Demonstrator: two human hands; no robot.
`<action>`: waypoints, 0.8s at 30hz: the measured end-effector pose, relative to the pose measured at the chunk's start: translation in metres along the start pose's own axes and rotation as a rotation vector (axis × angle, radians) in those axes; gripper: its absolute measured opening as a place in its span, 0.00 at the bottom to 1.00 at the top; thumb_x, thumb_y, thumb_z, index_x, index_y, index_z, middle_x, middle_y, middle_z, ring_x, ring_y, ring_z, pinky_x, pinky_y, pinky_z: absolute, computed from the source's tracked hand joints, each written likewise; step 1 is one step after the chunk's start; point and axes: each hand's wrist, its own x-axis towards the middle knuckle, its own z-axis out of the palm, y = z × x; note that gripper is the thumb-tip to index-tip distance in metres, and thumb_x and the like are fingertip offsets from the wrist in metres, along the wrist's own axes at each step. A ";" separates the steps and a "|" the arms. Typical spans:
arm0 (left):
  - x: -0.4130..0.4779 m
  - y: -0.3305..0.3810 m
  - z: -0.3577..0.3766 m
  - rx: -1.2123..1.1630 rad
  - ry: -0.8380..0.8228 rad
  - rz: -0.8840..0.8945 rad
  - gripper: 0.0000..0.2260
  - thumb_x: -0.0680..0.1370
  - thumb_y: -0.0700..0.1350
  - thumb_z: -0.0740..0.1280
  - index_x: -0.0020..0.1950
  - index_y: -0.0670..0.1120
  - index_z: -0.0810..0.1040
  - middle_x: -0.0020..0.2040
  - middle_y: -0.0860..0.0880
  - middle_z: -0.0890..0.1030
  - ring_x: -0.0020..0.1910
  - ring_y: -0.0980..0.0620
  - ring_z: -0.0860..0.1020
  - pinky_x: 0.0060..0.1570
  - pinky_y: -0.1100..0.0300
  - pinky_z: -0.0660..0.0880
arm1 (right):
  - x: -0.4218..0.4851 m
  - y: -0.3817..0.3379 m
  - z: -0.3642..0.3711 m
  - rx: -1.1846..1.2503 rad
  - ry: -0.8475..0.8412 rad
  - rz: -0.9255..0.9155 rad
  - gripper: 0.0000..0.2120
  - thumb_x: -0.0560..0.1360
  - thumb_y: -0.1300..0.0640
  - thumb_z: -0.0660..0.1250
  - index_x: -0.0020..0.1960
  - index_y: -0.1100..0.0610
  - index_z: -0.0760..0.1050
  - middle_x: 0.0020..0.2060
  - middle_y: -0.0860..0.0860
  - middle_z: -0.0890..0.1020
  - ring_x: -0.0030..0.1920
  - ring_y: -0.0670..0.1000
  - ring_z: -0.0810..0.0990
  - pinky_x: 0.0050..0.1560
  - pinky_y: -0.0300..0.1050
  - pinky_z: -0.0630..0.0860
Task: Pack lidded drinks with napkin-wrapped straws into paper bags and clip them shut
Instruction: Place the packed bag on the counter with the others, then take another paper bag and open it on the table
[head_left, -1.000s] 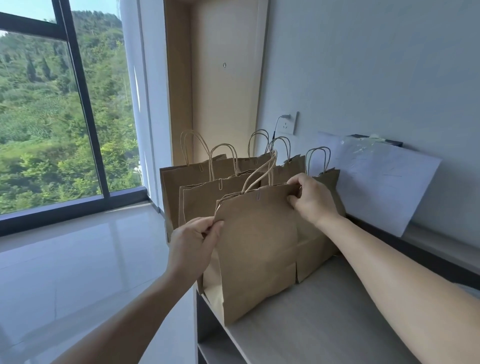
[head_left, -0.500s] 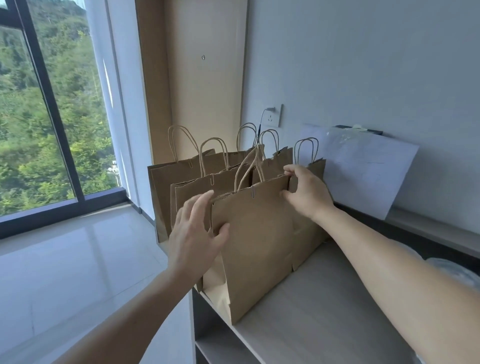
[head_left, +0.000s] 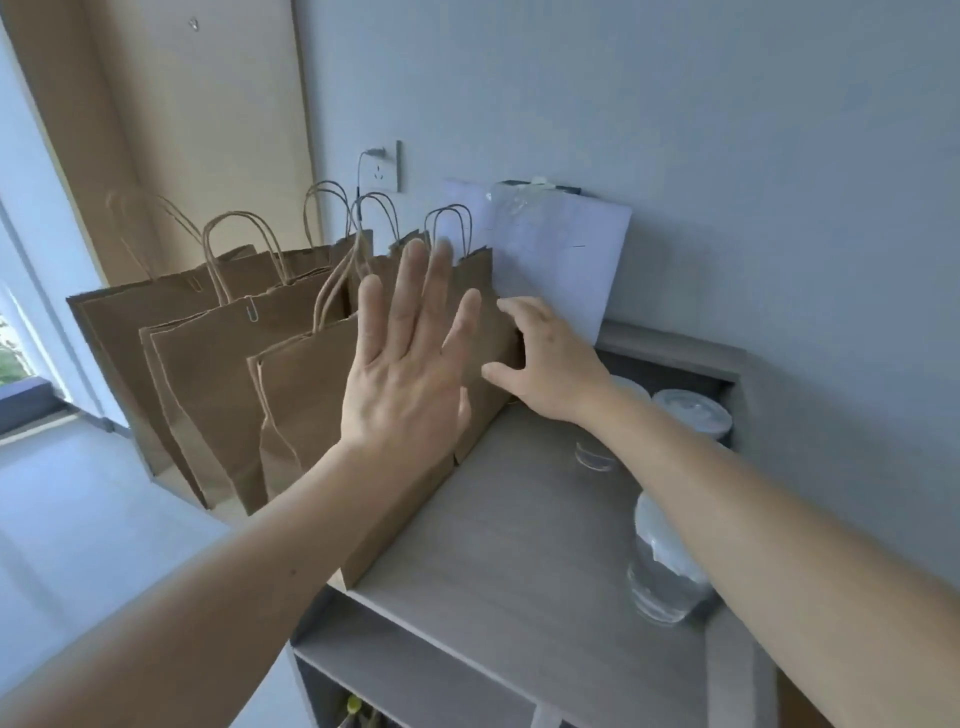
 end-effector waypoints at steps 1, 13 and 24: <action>0.004 0.015 -0.002 -0.041 -0.050 0.029 0.41 0.67 0.50 0.72 0.78 0.46 0.60 0.80 0.39 0.42 0.79 0.38 0.39 0.74 0.40 0.37 | -0.011 0.006 -0.010 -0.024 -0.002 0.016 0.35 0.74 0.45 0.69 0.77 0.54 0.60 0.74 0.48 0.63 0.72 0.51 0.64 0.69 0.50 0.66; 0.023 0.272 -0.079 -0.389 -0.278 0.294 0.36 0.72 0.63 0.64 0.77 0.51 0.58 0.81 0.45 0.45 0.79 0.42 0.39 0.74 0.39 0.47 | -0.247 0.135 -0.173 -0.236 0.084 0.365 0.34 0.73 0.46 0.72 0.74 0.55 0.64 0.72 0.51 0.66 0.71 0.55 0.65 0.69 0.50 0.66; -0.027 0.522 -0.137 -0.539 -0.478 0.605 0.37 0.75 0.63 0.62 0.79 0.52 0.51 0.81 0.47 0.43 0.79 0.43 0.38 0.75 0.38 0.44 | -0.493 0.251 -0.264 -0.270 0.063 0.784 0.33 0.76 0.43 0.67 0.75 0.53 0.61 0.73 0.48 0.63 0.73 0.53 0.62 0.66 0.52 0.68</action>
